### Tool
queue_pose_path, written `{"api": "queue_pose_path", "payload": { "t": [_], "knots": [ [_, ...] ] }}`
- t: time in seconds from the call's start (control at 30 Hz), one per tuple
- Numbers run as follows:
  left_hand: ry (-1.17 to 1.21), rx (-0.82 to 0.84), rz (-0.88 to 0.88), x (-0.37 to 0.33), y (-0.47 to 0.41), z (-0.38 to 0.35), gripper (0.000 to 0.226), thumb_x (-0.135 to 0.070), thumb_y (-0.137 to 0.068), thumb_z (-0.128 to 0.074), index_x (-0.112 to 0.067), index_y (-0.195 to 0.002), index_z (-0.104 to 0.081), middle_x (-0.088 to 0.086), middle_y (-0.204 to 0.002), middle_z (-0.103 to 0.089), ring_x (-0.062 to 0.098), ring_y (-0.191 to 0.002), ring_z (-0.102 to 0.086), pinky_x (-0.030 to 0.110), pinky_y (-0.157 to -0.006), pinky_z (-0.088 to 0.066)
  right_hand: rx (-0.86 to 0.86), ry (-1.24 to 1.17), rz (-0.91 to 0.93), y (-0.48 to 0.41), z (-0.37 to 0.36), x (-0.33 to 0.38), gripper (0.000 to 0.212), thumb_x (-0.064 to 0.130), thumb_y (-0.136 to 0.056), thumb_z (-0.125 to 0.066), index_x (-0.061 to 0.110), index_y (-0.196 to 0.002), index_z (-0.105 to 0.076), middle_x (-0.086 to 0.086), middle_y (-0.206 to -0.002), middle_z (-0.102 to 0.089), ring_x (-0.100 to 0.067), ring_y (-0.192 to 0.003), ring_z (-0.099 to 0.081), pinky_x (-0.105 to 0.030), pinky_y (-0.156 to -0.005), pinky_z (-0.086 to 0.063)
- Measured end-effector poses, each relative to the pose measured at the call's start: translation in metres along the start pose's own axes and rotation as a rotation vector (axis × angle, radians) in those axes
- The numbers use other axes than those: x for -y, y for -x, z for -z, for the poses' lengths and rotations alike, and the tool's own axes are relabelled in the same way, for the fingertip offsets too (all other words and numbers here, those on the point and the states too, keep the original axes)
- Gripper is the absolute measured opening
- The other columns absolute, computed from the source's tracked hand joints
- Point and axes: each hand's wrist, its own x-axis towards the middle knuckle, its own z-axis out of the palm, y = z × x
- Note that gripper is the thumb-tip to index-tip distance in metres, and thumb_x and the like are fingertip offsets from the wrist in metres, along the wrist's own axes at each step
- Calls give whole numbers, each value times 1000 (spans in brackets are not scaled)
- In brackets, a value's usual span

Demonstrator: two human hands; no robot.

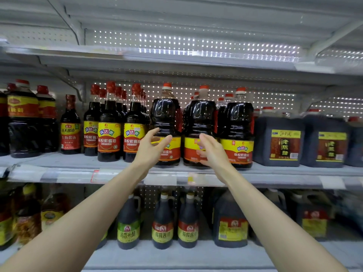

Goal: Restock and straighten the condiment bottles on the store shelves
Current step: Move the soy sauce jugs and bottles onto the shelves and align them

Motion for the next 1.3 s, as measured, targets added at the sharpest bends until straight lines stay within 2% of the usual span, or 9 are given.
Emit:
{"api": "queue_pose_path", "payload": {
  "t": [0.1,0.17,0.27,0.4,0.5,0.67,1.03,1.23,1.3],
  "knots": [
    [-1,5,-18,-22,30,-28,61,-39,-89,-64,-22,-142,-41,3,-131,-53,15,-114,-51,24,-81,-44,-10,-18,6,23,39,5,38,45,-99,-46,28,-133,-50,4,-131,-55,-14,-108,-59,-35,-84,-49],
    [3,7,-17,-34,54,-51,62,-41,-87,-67,-22,-141,-43,4,-130,-55,16,-114,-54,30,-90,-46,-21,-20,19,41,69,5,30,40,-99,-48,28,-125,-54,2,-125,-59,-12,-100,-61,-36,-82,-50],
    [27,15,-18,-53,99,-96,63,-39,-86,-67,-20,-141,-43,1,-122,-59,15,-111,-56,29,-89,-46,-8,-2,31,75,123,2,33,39,-98,-52,23,-126,-56,1,-123,-62,-14,-102,-63,-28,-77,-49],
    [43,44,23,-67,165,-158,64,-42,-86,-68,-25,-142,-42,-1,-125,-56,13,-111,-56,21,-77,-47,25,28,30,123,196,-14,27,39,-97,-52,26,-120,-57,2,-121,-63,-14,-102,-63,-26,-79,-47],
    [46,85,86,-73,214,-208,63,-36,-86,-69,-20,-141,-43,4,-127,-57,14,-113,-56,19,-84,-43,31,36,-53,158,254,-35,14,39,-97,-53,32,-108,-58,1,-119,-64,-15,-101,-63,-31,-84,-46],
    [38,145,180,-64,263,-268,61,-36,-86,-69,-21,-140,-45,5,-125,-59,16,-111,-58,20,-83,-44,22,88,-125,192,314,-76,36,37,-97,-53,18,-128,-56,1,-118,-64,-10,-97,-64,-24,-77,-50],
    [18,281,501,77,349,-348,71,-44,-76,-71,-17,-138,-48,1,-113,-61,18,-107,-61,24,-85,-48,4,78,-416,257,346,-250,8,32,-96,-57,29,-101,-61,-2,-106,-68,-13,-87,-66,-28,-79,-50],
    [11,341,714,185,402,-370,57,-32,-86,-69,-21,-137,-47,3,-117,-61,12,-104,-61,10,-69,-45,5,99,-602,302,326,-371,4,26,-94,-60,25,-94,-64,6,-91,-67,-16,-90,-65,-29,-85,-49],
    [-9,359,771,222,424,-376,54,-32,-86,-69,-21,-135,-49,-4,-107,-63,1,-93,-60,5,-65,-43,13,106,-655,319,318,-412,5,27,-94,-61,27,-91,-64,9,-89,-67,-11,-85,-65,-20,-77,-49]
  ]
}}
